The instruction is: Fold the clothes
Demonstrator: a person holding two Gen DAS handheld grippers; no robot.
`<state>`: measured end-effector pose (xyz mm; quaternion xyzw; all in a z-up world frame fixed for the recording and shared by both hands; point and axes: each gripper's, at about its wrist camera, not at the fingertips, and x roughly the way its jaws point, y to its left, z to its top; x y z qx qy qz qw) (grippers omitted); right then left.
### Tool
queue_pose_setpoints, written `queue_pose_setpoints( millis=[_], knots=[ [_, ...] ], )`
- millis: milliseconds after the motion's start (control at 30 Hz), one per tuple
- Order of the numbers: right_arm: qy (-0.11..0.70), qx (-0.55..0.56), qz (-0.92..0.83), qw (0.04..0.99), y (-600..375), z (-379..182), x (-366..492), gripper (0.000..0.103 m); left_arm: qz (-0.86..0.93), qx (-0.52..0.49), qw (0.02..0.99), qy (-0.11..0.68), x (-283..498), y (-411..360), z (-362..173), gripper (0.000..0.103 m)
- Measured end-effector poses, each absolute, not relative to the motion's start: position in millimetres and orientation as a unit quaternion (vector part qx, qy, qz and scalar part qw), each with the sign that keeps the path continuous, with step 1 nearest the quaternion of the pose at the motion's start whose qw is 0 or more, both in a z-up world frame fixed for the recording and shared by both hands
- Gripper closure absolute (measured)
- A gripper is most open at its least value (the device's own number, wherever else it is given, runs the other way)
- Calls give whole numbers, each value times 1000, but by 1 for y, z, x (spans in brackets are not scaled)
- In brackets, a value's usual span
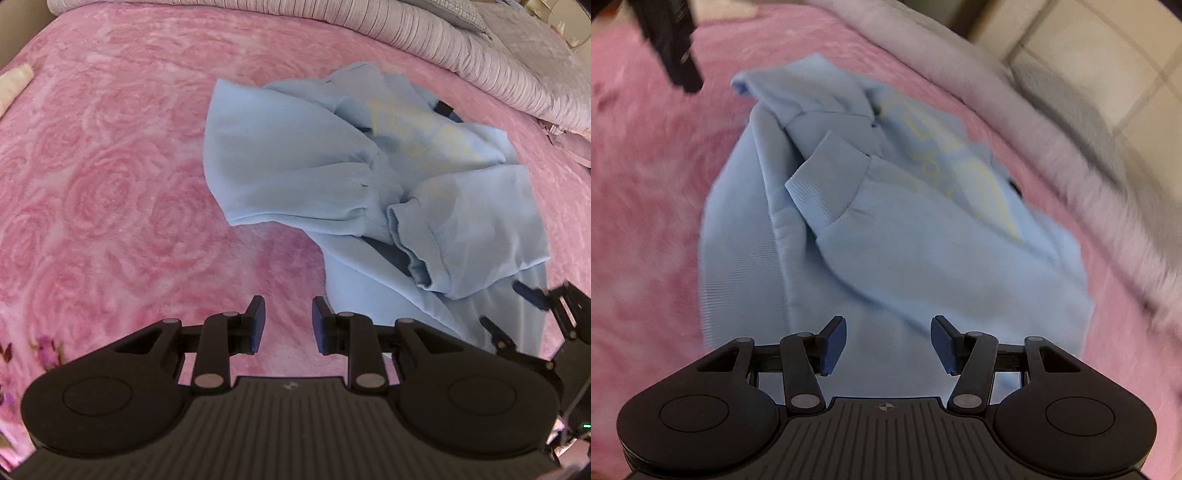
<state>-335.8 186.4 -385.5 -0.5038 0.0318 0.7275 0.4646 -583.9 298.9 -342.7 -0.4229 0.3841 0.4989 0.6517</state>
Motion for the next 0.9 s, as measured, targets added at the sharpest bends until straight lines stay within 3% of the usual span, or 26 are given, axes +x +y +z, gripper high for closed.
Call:
queue_pose_setpoints(
  millis=[167, 200, 233, 267, 433, 533, 567, 600, 667, 767, 900],
  knots=[
    [-43, -540, 724, 427, 202, -417, -356, 49, 494, -417, 652, 395, -585, 304, -349, 81],
    [-32, -535, 734, 417, 207, -416, -355, 58, 494, -415, 653, 396, -585, 305, -348, 81],
    [-20, -529, 745, 407, 212, -416, -354, 101, 494, -414, 654, 397, -586, 306, -346, 81],
    [7, -512, 754, 412, 219, -411, -349, 102, 494, -413, 655, 397, -586, 308, -344, 81],
    [195, -247, 726, 611, 236, -321, -239, 102, 494, -359, 683, 401, -581, 316, -323, 81],
    [275, -72, 565, 775, 221, -275, -130, 102, 485, -294, 709, 419, -569, 317, -313, 80],
    [309, -27, 492, 813, 214, -268, -90, 98, 480, -269, 718, 427, -564, 317, -312, 78],
    [356, 6, 424, 833, 206, -268, -50, 93, 473, -240, 726, 437, -556, 316, -312, 74],
    [438, 47, 309, 843, 179, -275, 12, 72, 457, -184, 740, 459, -542, 312, -316, 70],
    [498, 97, 249, 825, 122, -288, 52, 64, 422, -94, 754, 495, -522, 307, -333, 69],
    [549, 57, 240, 799, 92, -315, 24, 61, 349, 44, 751, 559, -504, 294, -369, 69]
  ],
)
